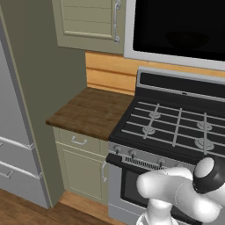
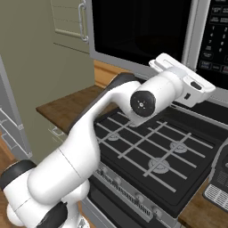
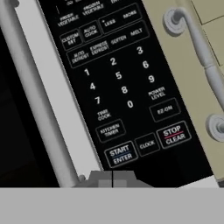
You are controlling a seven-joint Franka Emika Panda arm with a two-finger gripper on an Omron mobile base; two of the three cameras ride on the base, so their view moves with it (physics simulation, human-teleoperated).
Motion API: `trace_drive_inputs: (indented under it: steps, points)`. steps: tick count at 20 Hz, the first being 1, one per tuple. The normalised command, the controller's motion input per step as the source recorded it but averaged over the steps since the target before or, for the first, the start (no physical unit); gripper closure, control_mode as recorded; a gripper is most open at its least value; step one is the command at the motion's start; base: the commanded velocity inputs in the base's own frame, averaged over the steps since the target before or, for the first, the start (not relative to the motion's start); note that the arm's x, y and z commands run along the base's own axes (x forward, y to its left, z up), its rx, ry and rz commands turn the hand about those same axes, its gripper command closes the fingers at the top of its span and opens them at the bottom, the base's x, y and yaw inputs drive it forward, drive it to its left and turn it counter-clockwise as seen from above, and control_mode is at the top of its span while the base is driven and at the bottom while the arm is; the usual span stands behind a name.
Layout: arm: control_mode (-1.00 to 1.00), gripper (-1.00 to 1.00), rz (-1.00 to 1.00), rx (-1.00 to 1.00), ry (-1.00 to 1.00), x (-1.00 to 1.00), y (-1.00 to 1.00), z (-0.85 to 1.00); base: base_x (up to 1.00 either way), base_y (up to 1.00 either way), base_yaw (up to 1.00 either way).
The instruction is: Pick the squash from the sink and place it in the bowl. Then pick the bowl and place it in the microwave. Then close the microwave door and press the start button.
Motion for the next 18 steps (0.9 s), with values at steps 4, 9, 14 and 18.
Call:
trace_drive_inputs:
  steps: [4, 9, 14, 18]
  points:
    - [-1.0, 1.0, 0.0, 0.0, 0.0, 0.12, -0.18, 0.0, 0.0, 0.0, 0.0]
    - [-1.0, 1.0, 0.0, 0.0, 0.0, 0.15, -0.1, 0.0, 0.0, 0.0, 0.0]
    - [-1.0, 1.0, 0.0, 0.0, 0.0, 0.18, -0.14, -0.02, 0.0, 0.0, 0.0]
    - [-1.0, 1.0, 0.0, 0.0, 0.0, 0.28, -0.01, -0.09, 0.0, 0.0, 0.0]
